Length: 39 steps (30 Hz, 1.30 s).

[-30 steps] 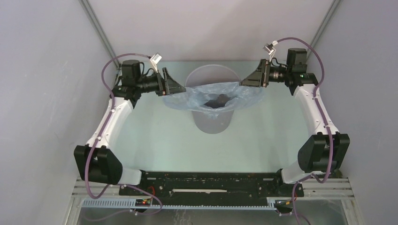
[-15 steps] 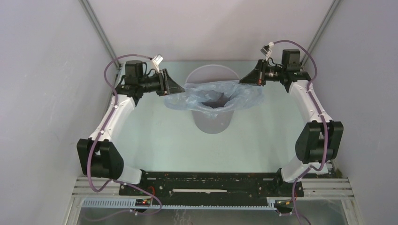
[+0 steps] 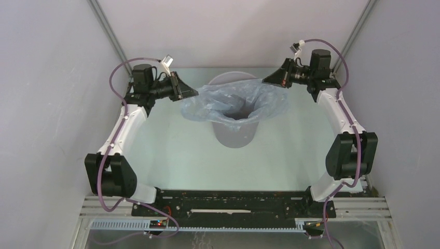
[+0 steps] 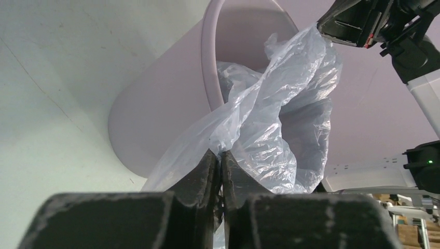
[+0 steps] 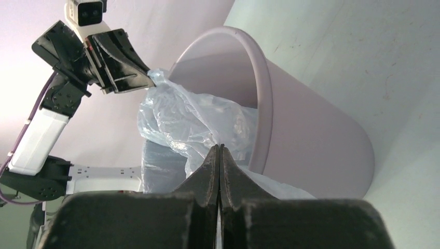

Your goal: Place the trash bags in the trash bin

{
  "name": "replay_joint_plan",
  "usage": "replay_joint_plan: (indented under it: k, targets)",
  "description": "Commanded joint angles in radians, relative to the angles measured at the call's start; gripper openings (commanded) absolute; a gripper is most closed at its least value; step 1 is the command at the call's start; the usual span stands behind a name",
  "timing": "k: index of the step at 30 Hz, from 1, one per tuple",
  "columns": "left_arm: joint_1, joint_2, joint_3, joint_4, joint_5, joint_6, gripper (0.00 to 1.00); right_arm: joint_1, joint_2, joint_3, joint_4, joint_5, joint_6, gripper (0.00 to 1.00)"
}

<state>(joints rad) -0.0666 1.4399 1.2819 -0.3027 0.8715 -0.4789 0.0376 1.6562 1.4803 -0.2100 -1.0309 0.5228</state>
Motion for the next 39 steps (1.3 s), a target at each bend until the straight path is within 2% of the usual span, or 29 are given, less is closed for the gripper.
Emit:
replay_joint_plan:
  k: [1, 7, 13, 19, 22, 25, 29, 33, 39]
  targets:
    - [0.004, 0.008, -0.019, 0.097, 0.024, -0.053, 0.10, 0.006, 0.018, 0.038, 0.090, 0.046, 0.049, 0.00]
    - [0.004, 0.024, -0.052, 0.246, -0.023, -0.194, 0.10, 0.006, 0.054, 0.033, 0.157, 0.093, 0.115, 0.00]
    - [0.004, 0.073, -0.055, 0.265, -0.113, -0.288, 0.05, 0.008, 0.103, 0.051, 0.197, 0.124, 0.179, 0.00]
    - [0.003, 0.099, -0.083, 0.344, -0.129, -0.396, 0.06, 0.020, 0.137, 0.070, 0.227, 0.141, 0.218, 0.00]
    - [0.002, 0.092, -0.111, 0.446, -0.094, -0.458, 0.07, 0.025, 0.148, 0.071, 0.281, 0.122, 0.258, 0.00]
    - [0.003, 0.062, -0.149, 0.544, -0.120, -0.512, 0.10, 0.025, 0.150, 0.068, 0.302, 0.143, 0.292, 0.00]
    - [0.004, 0.106, -0.116, 0.497, -0.157, -0.533, 0.10, 0.028, 0.167, 0.065, 0.314, 0.180, 0.338, 0.00]
    - [0.003, 0.148, -0.103, 0.466, -0.174, -0.561, 0.05, 0.031, 0.191, 0.066, 0.331, 0.190, 0.366, 0.00]
    - [0.004, 0.193, -0.084, 0.417, -0.178, -0.571, 0.05, 0.033, 0.215, 0.083, 0.292, 0.218, 0.365, 0.00]
